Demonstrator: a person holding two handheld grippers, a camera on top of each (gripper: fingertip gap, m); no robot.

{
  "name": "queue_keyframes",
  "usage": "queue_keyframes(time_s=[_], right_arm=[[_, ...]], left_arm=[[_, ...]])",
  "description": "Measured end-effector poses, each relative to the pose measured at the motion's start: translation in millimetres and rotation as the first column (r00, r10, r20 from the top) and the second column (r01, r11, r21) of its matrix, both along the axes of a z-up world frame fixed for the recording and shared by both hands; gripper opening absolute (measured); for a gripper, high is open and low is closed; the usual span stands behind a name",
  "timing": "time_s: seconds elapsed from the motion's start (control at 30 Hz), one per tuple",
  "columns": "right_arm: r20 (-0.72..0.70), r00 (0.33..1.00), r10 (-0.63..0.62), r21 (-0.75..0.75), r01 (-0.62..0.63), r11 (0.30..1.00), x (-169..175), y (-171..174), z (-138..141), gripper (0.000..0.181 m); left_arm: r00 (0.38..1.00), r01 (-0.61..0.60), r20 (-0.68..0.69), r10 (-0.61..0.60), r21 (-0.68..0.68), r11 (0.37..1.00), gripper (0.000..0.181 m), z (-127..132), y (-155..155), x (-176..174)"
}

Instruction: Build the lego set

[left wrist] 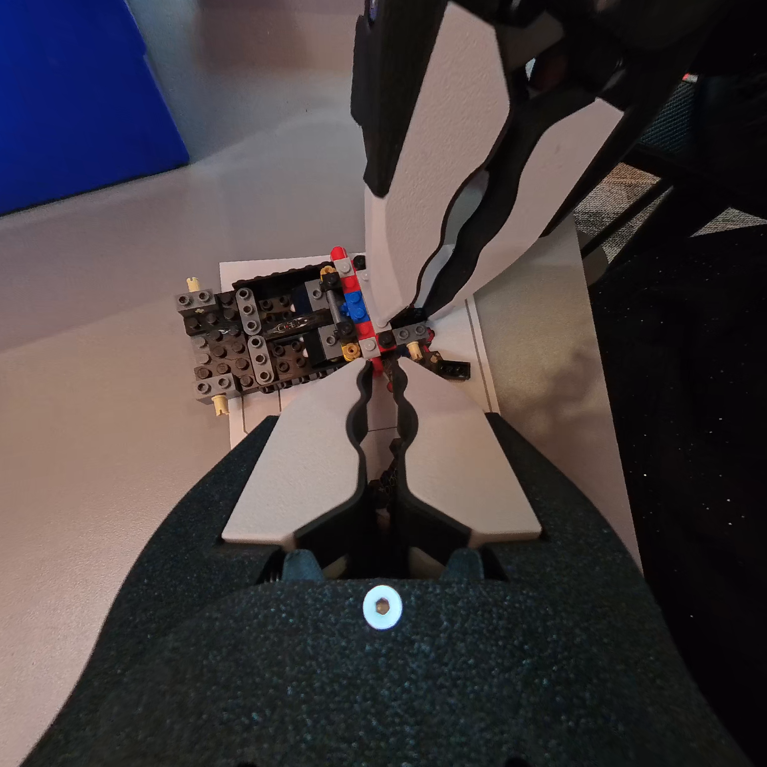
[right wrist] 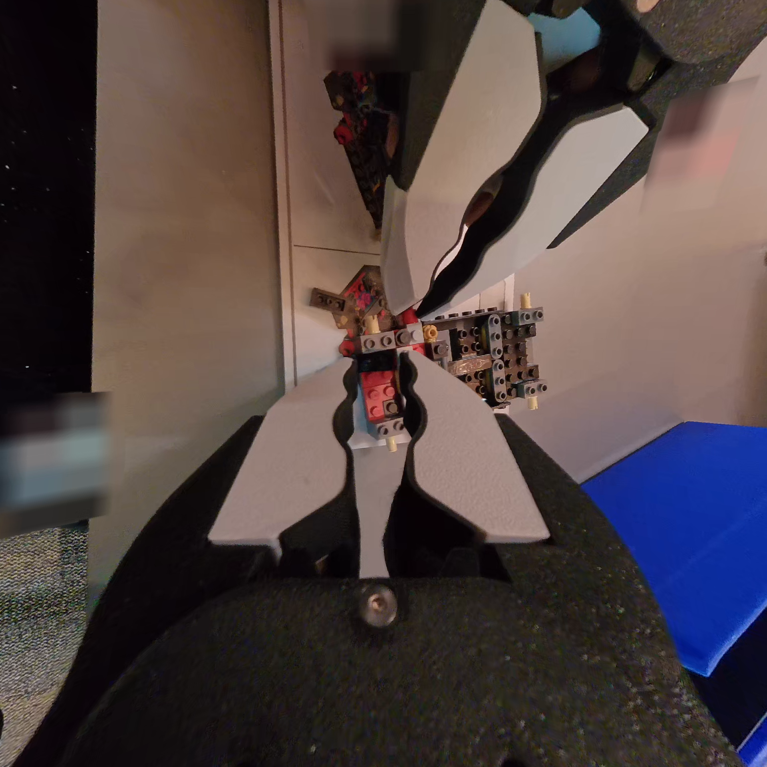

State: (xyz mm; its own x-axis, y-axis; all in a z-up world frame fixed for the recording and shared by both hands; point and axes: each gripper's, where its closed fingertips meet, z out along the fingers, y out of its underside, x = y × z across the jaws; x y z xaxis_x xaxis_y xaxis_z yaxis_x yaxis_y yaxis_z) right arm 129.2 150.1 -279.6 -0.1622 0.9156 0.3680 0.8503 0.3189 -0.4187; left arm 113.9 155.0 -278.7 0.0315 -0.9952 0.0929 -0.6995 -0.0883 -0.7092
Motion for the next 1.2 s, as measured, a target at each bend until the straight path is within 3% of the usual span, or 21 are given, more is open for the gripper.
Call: queue_keyframes(time_s=[0.3,0.37,0.43,0.63,1.2], right_arm=[[-0.014,1.000,0.024,0.017,-0.024,1.000,-3.4,-0.7,4.6,0.021],[-0.056,0.998,0.010,-0.018,-0.011,1.000,-4.1,-3.2,8.6,0.020],[-0.101,0.994,-0.031,-0.077,0.023,0.997,-1.2,-4.5,13.0,0.002],[-0.122,0.986,-0.116,-0.203,0.090,0.975,8.1,-0.7,5.9,0.000],[-0.071,0.995,-0.066,-0.238,0.047,0.970,-0.3,-2.1,2.2,0.000]], left_arm=[[1.000,0.001,-0.002,-0.001,0.000,1.000,0.009,-0.1,0.1,-0.1],[1.000,0.001,-0.001,-0.001,0.001,1.000,0.009,-0.1,0.1,-0.1],[1.000,0.003,0.000,-0.003,0.006,1.000,0.009,0.2,-0.1,-0.3],[1.000,0.018,0.015,-0.018,0.019,1.000,0.009,7.8,-8.1,-2.0],[0.998,0.041,-0.044,-0.040,0.028,0.999,0.006,-6.9,-15.2,6.5]])
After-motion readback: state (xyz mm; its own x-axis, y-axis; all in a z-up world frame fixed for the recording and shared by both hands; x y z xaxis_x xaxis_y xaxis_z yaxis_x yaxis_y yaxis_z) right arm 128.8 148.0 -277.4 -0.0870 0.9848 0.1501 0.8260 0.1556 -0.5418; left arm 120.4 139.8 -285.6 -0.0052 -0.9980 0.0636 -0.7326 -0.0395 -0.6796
